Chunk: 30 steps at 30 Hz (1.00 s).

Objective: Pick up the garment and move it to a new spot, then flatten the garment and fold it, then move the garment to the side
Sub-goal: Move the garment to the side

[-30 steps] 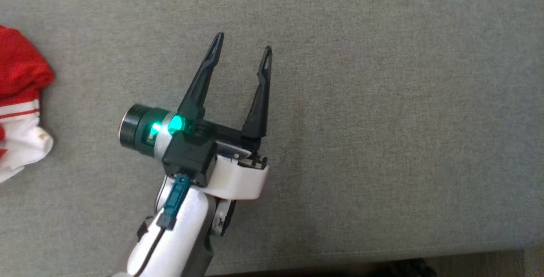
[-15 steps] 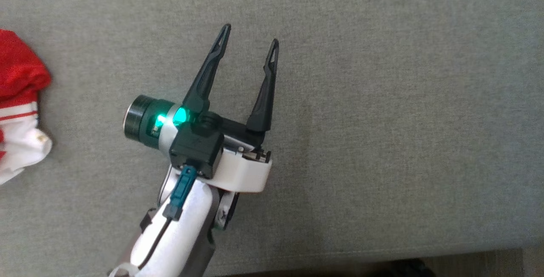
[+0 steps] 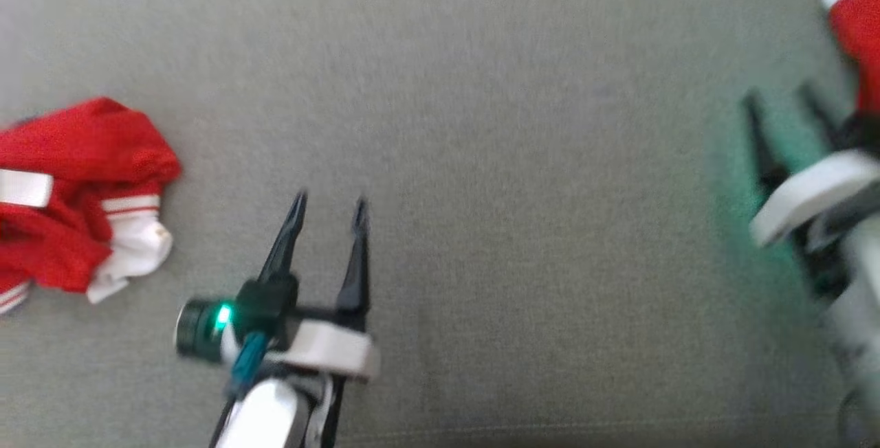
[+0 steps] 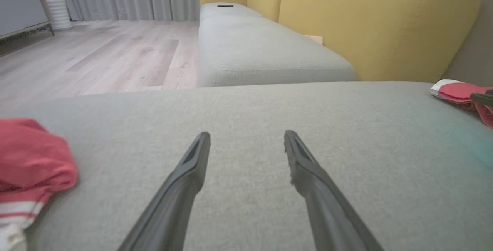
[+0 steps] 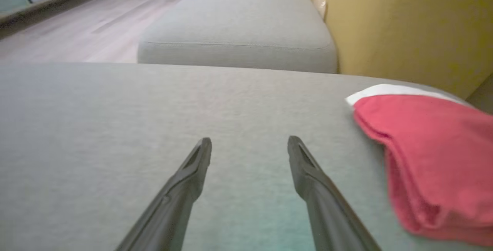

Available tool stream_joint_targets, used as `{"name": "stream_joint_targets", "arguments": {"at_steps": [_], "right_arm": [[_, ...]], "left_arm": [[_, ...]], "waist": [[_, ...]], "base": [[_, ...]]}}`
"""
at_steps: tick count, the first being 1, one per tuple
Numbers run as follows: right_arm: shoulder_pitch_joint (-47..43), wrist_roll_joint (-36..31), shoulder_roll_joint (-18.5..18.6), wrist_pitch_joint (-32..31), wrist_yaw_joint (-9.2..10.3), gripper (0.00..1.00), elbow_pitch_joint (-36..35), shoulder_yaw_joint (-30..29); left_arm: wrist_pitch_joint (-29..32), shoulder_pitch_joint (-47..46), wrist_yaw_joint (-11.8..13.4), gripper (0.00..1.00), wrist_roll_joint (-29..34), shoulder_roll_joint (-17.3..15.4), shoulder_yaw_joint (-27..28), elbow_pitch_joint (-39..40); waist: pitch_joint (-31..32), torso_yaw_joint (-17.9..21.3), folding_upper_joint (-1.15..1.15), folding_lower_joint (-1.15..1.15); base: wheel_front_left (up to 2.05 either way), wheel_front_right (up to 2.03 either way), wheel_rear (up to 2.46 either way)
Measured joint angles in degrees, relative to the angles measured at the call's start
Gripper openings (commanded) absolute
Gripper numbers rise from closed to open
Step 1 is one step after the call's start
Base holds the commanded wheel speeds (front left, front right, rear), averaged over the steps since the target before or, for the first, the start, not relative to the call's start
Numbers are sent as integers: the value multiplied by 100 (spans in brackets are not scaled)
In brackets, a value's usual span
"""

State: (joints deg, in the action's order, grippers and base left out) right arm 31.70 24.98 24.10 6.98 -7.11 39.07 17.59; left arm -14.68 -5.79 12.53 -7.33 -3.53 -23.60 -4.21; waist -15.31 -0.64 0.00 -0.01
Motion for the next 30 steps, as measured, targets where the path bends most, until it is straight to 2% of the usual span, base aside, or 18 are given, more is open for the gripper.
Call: {"name": "stream_joint_targets", "arguments": {"at_steps": [5,9,14,20,24,30], "right_arm": [[-557,-27,-513,570,0,100,22,130],[-985,-91,-792,723,0,100,-124,212],[-1706,-417,-1151,723,0,100,-1091,-215],[-2545,-706,-1507,738,0,100,-1772,-553],[-3076,-897,-1640,738,0,100,-2061,-550],[-3392,-1056,-1690,738,0,100,-2331,-665]], "left_arm": [[2,550,-78,100,-111,-30,357,-124],[3,981,-143,100,-134,-35,623,-105],[3,1410,-196,100,-74,-34,888,80],[3,1608,-343,100,-20,-18,1053,227],[3,1879,-444,100,56,-10,1238,236],[3,2230,-546,100,123,0,1356,243]], "waist": [[671,-67,0,0],[1183,-107,0,0],[1631,-130,0,0],[1865,-154,0,0],[2001,-144,0,0],[2145,-95,0,0]], "base": [[0,0,0],[0,0,0],[0,0,0],[0,0,0],[0,0,0],[0,0,0]]}}
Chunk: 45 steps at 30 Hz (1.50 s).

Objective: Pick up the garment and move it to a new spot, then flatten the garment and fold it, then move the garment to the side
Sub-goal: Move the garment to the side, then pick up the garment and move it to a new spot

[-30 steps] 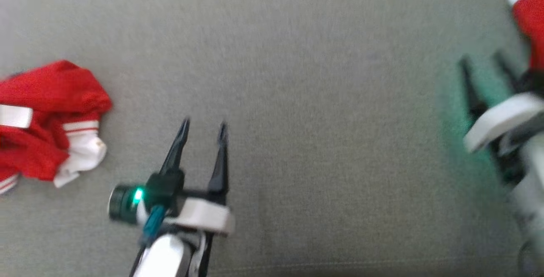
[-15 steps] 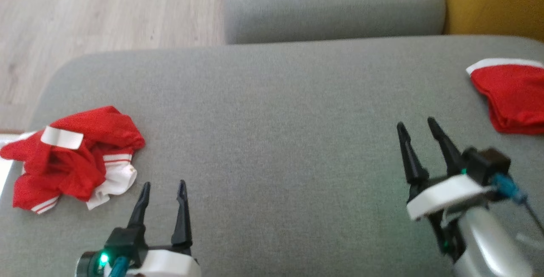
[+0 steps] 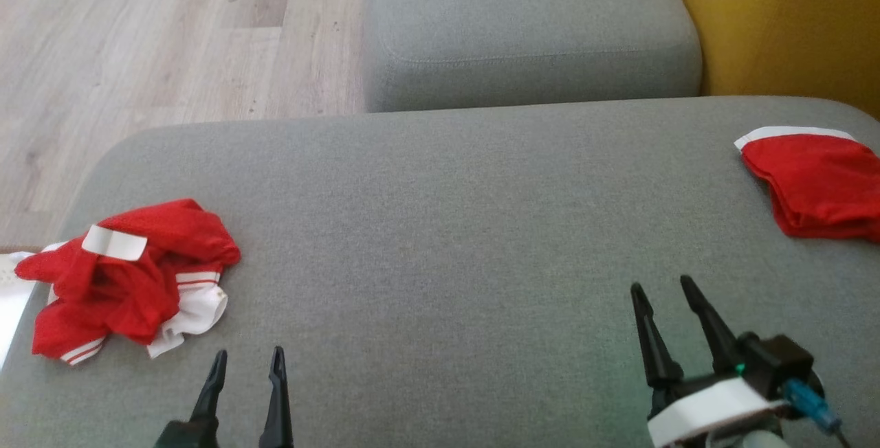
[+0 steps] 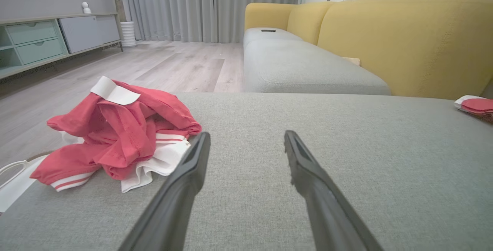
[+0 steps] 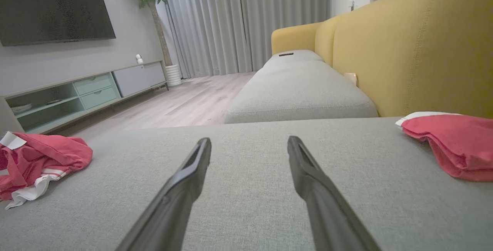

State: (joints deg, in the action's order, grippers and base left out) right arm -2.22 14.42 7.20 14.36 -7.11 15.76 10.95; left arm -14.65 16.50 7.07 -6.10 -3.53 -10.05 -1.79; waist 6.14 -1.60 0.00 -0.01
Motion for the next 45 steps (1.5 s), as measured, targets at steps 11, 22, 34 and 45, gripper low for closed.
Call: {"name": "stream_joint_targets", "arguments": {"at_steps": [11,22,34,45], "right_arm": [[-261,-104,-127,0,0,100,-177,-148],[-338,-138,-164,0,0,100,-181,-199],[-341,-138,-230,0,0,100,-168,-190],[-459,-140,-230,0,0,100,-127,-198]], "left_arm": [[0,84,-105,100,109,14,147,0],[0,86,-154,100,149,18,174,-4],[0,85,-158,100,200,18,183,-33],[0,85,-153,100,201,19,180,-41]], "waist": [[128,-36,0,0],[169,-73,0,0],[145,-59,0,0],[177,-94,0,0]], "base": [[0,0,0],[0,0,0],[0,0,0],[0,0,0]]}}
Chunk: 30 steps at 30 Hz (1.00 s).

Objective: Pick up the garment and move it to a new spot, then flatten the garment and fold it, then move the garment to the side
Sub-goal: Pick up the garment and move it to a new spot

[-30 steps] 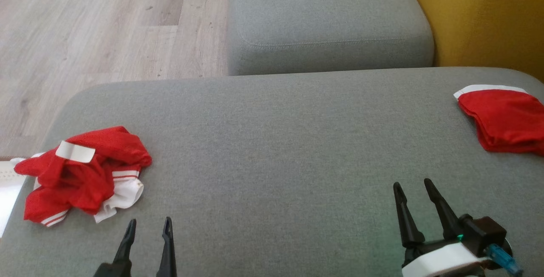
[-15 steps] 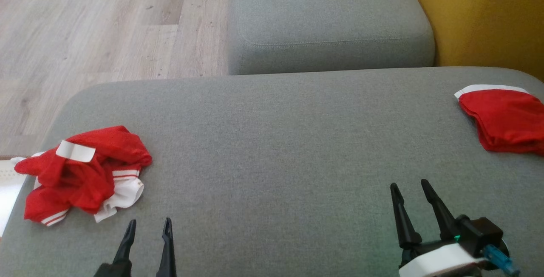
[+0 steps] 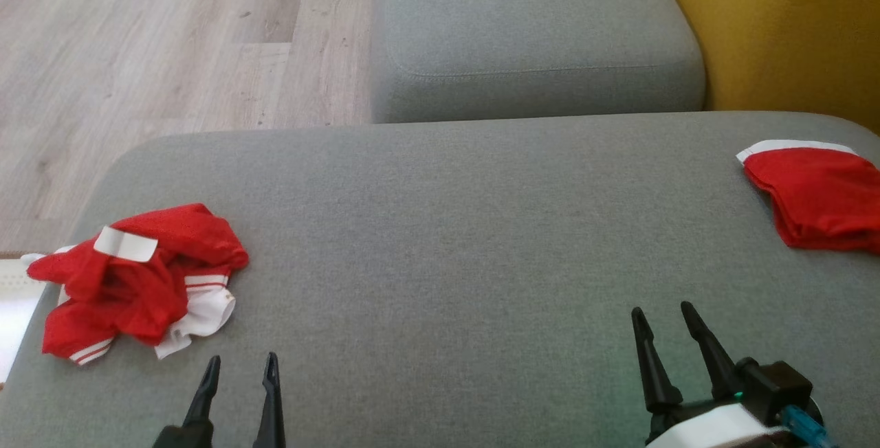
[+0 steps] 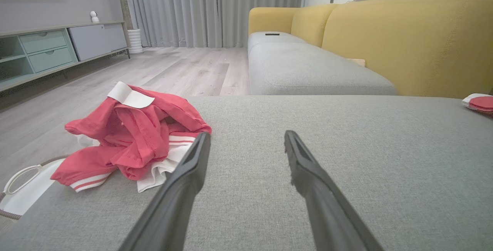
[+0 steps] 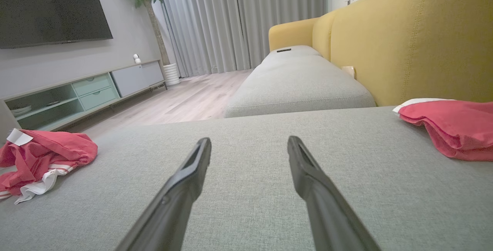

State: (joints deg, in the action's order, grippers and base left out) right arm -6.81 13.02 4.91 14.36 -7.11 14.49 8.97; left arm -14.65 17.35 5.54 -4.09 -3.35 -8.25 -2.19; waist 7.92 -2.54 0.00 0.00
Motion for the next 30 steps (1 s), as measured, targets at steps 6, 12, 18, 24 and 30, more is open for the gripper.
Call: {"name": "stream_joint_targets", "arguments": {"at_steps": [6,12,18,24,30], "right_arm": [[-54,0,-1,0,0,100,-12,18],[-134,1,-24,0,0,100,-16,49],[-141,2,-44,0,0,100,-44,140],[-136,3,-56,0,0,100,-49,208],[-135,7,-63,0,0,100,-69,233]], "left_arm": [[0,-3,16,100,1,0,-5,11],[0,-3,1,100,64,1,42,20],[0,-1,-1,100,100,0,189,34],[0,1,-5,100,151,0,287,36],[1,-1,-3,100,151,0,307,64]], "waist": [[-20,-180,0,0],[-38,-484,0,0],[-63,-952,0,0],[-127,-1391,0,0],[-235,-1731,0,0]], "base": [[0,0,0],[0,0,0],[0,0,0],[0,0,0],[0,0,0]]}}
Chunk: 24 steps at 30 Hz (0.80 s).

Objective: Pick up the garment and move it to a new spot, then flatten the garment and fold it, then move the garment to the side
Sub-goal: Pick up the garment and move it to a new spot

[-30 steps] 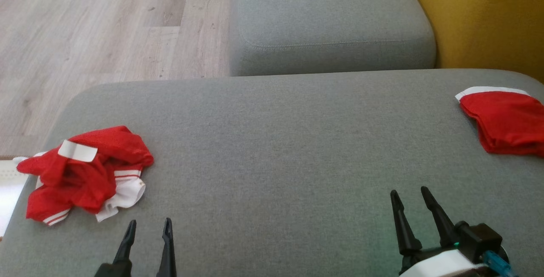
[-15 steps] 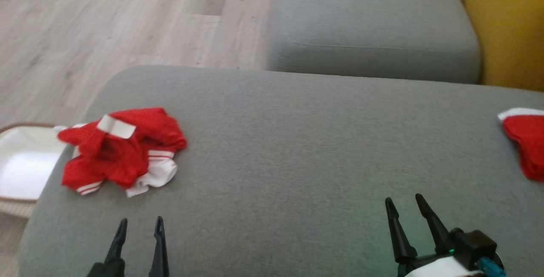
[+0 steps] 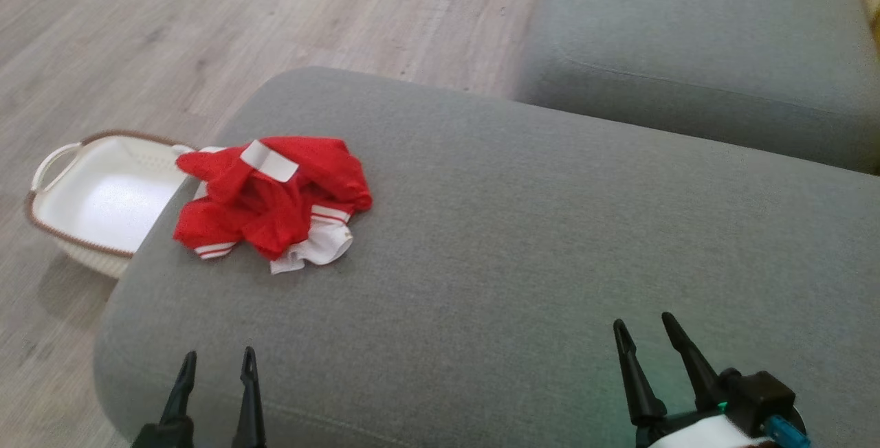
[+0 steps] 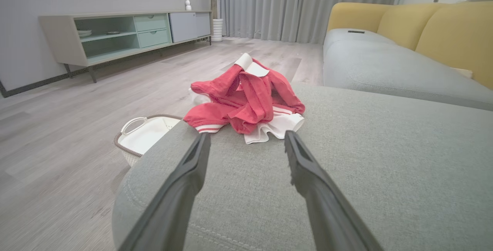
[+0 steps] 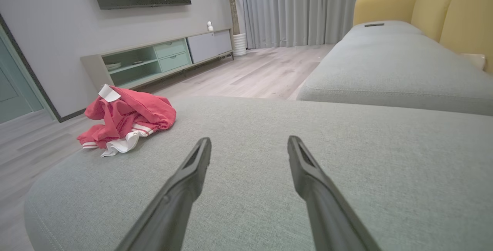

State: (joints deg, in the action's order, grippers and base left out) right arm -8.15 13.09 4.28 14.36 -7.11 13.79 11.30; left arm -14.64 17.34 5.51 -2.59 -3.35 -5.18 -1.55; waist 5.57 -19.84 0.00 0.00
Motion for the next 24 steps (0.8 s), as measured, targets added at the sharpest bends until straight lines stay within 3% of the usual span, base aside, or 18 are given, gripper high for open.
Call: {"name": "stream_joint_targets", "arguments": {"at_steps": [10,17,24], "right_arm": [[-1,0,-2,0,0,100,-4,-41],[71,-7,60,0,0,100,-33,26],[557,-32,673,0,0,100,-189,69]], "left_arm": [[0,1,-2,100,0,0,25,74],[0,-73,-63,100,91,-16,47,221],[-2,-1596,-210,100,100,-247,269,598]], "waist": [[-140,-427,0,0],[-407,-506,0,0],[-1038,-453,0,1]], "base": [[0,0,0],[0,0,0],[0,0,0]]}}
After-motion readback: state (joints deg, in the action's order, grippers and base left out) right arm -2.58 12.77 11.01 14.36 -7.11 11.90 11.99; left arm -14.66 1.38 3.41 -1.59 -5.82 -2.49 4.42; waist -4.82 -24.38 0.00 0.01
